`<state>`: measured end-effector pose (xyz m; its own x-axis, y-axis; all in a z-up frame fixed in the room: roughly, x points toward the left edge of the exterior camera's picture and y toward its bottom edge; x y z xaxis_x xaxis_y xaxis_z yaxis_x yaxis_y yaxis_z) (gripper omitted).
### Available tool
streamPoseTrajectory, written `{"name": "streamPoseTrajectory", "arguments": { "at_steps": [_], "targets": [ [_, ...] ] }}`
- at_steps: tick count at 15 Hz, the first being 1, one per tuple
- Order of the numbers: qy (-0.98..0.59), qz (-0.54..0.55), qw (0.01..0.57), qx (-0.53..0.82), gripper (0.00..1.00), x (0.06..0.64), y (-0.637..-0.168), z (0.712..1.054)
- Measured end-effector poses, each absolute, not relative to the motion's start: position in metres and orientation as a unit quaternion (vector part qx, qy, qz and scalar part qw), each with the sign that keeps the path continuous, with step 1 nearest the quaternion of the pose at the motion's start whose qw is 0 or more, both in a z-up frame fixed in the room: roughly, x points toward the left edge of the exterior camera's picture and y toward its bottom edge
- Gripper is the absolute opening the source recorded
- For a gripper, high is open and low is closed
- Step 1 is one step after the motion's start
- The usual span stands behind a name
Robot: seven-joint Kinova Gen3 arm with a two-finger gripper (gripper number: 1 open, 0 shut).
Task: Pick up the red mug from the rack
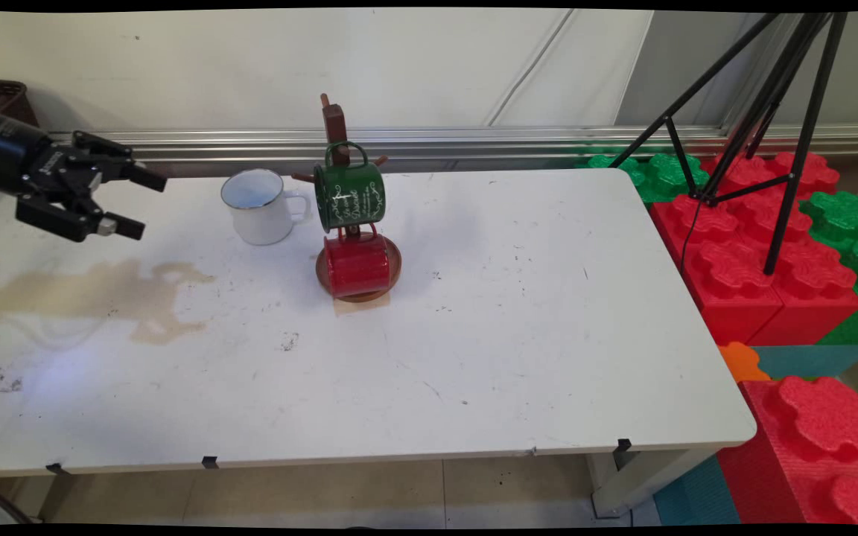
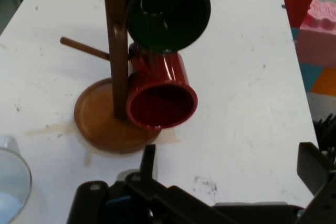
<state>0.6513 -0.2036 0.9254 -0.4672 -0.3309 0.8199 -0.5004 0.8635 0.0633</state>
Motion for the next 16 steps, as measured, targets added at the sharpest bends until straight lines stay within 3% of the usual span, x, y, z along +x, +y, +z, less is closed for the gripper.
{"name": "streamPoseTrajectory", "arguments": {
  "at_steps": [9, 16],
  "targets": [
    [-0.856, 0.089, 0.45, 0.239, 1.0, 0.672, -0.189, 0.921],
    [-0.85, 0.086, 0.463, 0.236, 1.0, 0.677, -0.184, 0.89]
  ]
}}
